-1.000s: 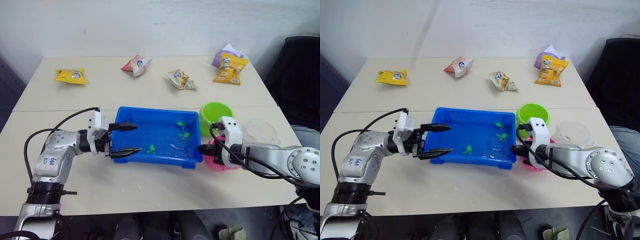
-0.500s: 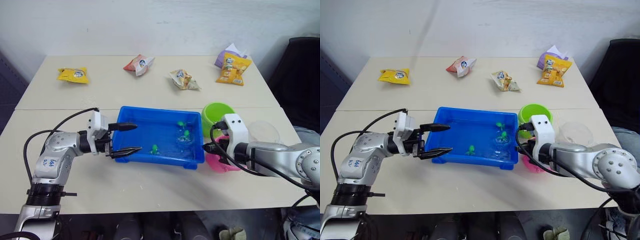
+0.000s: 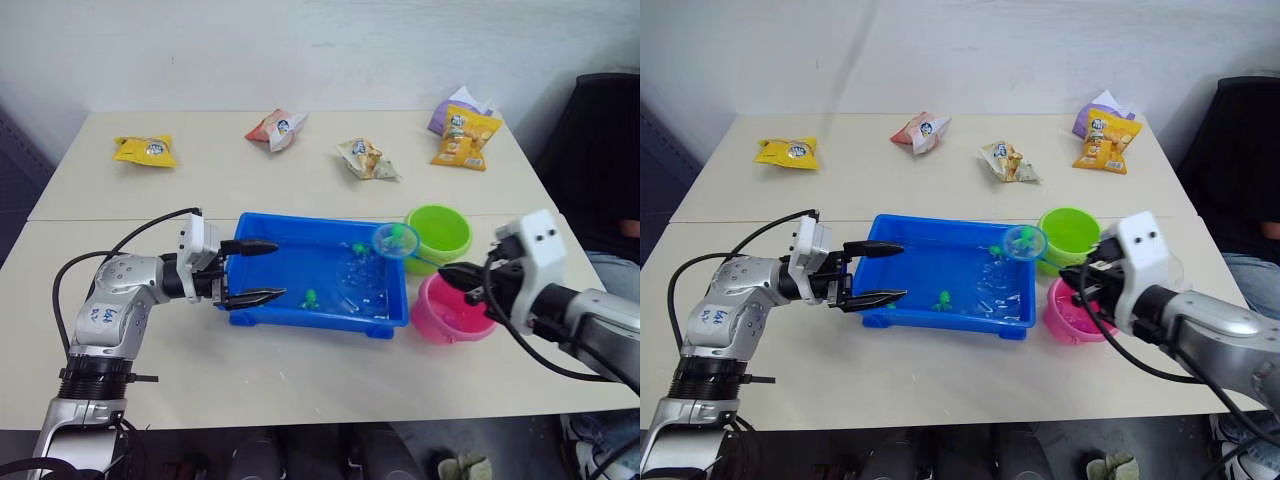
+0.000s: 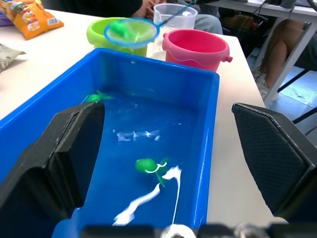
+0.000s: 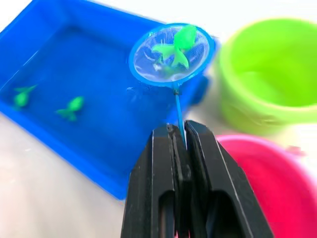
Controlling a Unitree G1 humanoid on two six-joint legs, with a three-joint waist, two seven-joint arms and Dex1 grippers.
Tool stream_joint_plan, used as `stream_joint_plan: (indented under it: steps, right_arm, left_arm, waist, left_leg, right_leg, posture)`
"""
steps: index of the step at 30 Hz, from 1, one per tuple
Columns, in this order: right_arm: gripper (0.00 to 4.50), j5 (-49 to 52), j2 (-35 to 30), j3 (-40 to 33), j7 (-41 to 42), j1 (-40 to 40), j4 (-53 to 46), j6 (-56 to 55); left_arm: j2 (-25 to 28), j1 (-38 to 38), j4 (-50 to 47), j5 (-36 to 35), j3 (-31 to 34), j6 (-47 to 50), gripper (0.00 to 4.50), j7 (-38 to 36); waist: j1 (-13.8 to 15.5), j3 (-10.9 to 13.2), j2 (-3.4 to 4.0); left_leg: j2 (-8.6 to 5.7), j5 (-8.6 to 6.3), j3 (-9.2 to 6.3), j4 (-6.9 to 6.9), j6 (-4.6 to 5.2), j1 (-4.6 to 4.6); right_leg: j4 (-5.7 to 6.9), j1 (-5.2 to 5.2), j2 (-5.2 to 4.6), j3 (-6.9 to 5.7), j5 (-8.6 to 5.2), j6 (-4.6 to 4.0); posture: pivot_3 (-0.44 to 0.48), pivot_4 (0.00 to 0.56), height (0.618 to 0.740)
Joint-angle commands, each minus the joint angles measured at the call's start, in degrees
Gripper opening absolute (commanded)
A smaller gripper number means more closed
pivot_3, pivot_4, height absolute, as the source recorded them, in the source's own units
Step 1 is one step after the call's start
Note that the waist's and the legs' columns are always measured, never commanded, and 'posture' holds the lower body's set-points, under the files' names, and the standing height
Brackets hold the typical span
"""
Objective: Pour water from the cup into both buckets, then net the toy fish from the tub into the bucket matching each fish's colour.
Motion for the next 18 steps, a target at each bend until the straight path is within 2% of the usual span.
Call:
stream_joint_plan:
  steps: [1, 4, 7, 10, 13, 16, 18]
  right_arm:
    - [0.00, -9.9, 1.3, -13.1, 9.0, 7.1, 0.0, -3.0]
    - [0.00, -21.4, 0.2, -14.8, 16.0, 11.2, 1.4, -6.0]
    - [0.00, -33.1, -1.1, -11.9, 19.8, 11.4, 3.8, -10.2]
    - [0.00, -48.3, -4.4, -5.0, 23.6, 11.1, 6.5, -17.3]
    - [0.00, -55.6, -4.2, -2.2, 26.1, 10.5, 8.1, -20.8]
    - [0.00, -70.7, -7.4, 2.8, 28.0, 10.4, 11.8, -30.9]
    - [0.00, -76.6, -6.8, 4.7, 27.9, 9.0, 13.9, -35.6]
  left_arm:
    - [-1.0, -2.6, 1.4, -0.4, -0.5, -1.0, 4.43, -1.4]
    - [-1.7, -3.7, 2.5, -0.1, -1.0, -1.5, 4.43, -1.8]
    - [-2.1, -4.5, 3.3, 0.1, -1.5, -1.8, 4.43, -2.2]
    - [-2.5, -5.0, 3.9, 0.2, -1.7, -2.3, 4.43, -2.3]
    - [-2.7, -5.1, 4.1, 0.3, -1.7, -2.4, 4.43, -2.3]
    - [-2.6, -4.3, 3.7, 0.1, -1.4, -2.3, 4.43, -2.3]
    - [-2.5, -3.6, 3.5, 0.1, -1.4, -2.1, 4.43, -2.4]
  waist:
    - [0.0, 0.0, 0.00]
    - [-0.1, 0.0, 0.01]
    - [-0.1, 0.0, 0.01]
    - [-0.2, 0.0, 0.04]
    - [-0.1, 0.0, 0.04]
    - [0.0, 0.0, 0.05]
    - [-0.1, 0.0, 0.05]
  left_leg:
    - [0.00, 0.00, 0.01, 0.00, -0.01, 0.01]
    - [-0.01, 0.01, 0.04, 0.01, -0.02, 0.06]
    - [-0.01, 0.01, 0.11, 0.01, -0.03, 0.12]
    - [-0.01, 0.03, 0.16, 0.01, -0.05, 0.17]
    - [0.00, 0.04, 0.17, -0.01, -0.08, 0.17]
    - [-0.02, 0.04, 0.18, 0.01, -0.09, 0.16]
    - [-0.04, 0.04, 0.20, 0.03, -0.09, 0.18]
  right_leg:
    - [0.01, 0.00, 0.03, 0.01, 0.00, 0.00]
    - [0.01, 0.02, 0.06, 0.04, 0.01, 0.02]
    - [0.02, 0.03, 0.09, 0.08, 0.02, 0.03]
    - [0.04, 0.03, 0.12, 0.12, 0.02, 0.03]
    - [0.04, 0.01, 0.13, 0.12, 0.02, 0.03]
    - [0.04, 0.01, 0.12, 0.12, 0.02, 0.03]
    - [0.05, 0.02, 0.10, 0.11, 0.02, 0.04]
  posture:
    - [0.000, 0.150, 0.739]
    - [0.000, 0.150, 0.739]
    - [0.000, 0.150, 0.739]
    - [0.000, 0.150, 0.739]
    - [0.000, 0.150, 0.739]
    - [0.000, 0.150, 0.739]
    - [0.000, 0.150, 0.739]
